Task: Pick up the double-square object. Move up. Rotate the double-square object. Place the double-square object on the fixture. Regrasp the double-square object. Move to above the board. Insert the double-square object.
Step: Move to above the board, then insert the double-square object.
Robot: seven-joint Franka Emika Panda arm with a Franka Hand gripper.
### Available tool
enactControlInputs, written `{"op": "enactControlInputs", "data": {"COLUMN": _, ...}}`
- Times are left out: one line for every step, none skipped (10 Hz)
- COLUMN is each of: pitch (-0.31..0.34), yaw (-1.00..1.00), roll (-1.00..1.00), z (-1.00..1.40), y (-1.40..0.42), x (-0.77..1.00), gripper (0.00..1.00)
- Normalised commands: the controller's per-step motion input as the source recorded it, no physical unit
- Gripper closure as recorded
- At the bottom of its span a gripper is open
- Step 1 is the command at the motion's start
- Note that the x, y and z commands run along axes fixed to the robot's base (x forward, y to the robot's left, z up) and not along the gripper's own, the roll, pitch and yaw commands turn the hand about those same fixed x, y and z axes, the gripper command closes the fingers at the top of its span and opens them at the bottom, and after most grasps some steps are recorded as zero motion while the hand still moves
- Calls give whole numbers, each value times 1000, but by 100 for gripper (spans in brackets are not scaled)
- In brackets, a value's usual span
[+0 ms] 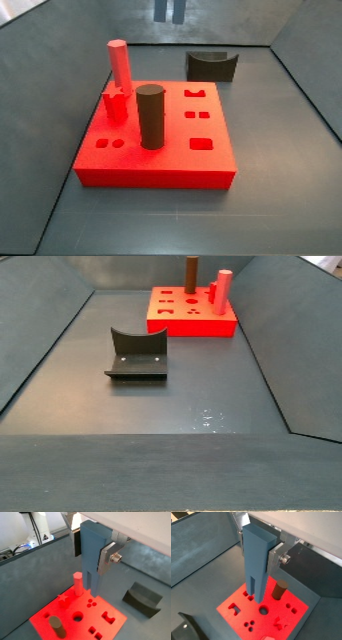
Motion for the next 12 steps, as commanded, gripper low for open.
{"op": "enactControlInputs", "data": {"pitch": -44, "yaw": -19, "roll": -218, "z": 3, "y": 8, "x": -49, "gripper": 100}}
{"op": "enactControlInputs", "data": {"pitch": 0, "yaw": 554, "roll": -236, "z": -769, "y": 109, "x": 614, "gripper": 100}}
{"op": "enactControlInputs", "data": {"pitch": 0, "yaw": 577, "roll": -221, "z": -754, "y": 109, "x": 586, "gripper": 100}}
{"op": "enactControlInputs", "data": {"pitch": 0, "yaw": 583, "roll": -229, "z": -737, "y": 103, "x": 583, "gripper": 100}}
{"op": "enactControlInputs", "data": {"pitch": 0, "yaw": 457, "roll": -196, "z": -731, "y": 0, "x": 669, "gripper": 100}}
{"op": "enactControlInputs", "data": {"pitch": 11, "yaw": 186, "roll": 0, "z": -726, "y": -329, "x": 843, "gripper": 100}}
{"op": "enactControlInputs", "data": {"pitch": 0, "yaw": 0, "roll": 0, "z": -771, "y": -280, "x": 640, "gripper": 100}}
{"op": "enactControlInputs", "data": {"pitch": -83, "yaw": -137, "roll": 0, "z": -820, "y": -229, "x": 431, "gripper": 100}}
{"op": "enactControlInputs", "data": {"pitch": -27, "yaw": -351, "roll": 81, "z": -697, "y": -143, "x": 374, "gripper": 100}}
{"op": "enactControlInputs", "data": {"pitch": 0, "yaw": -417, "roll": 114, "z": -503, "y": -40, "x": 214, "gripper": 100}}
{"op": "enactControlInputs", "data": {"pitch": 0, "yaw": -134, "roll": 116, "z": -360, "y": 0, "x": -9, "gripper": 100}}
{"op": "enactControlInputs", "data": {"pitch": -16, "yaw": 0, "roll": 79, "z": -320, "y": 0, "x": -54, "gripper": 100}}
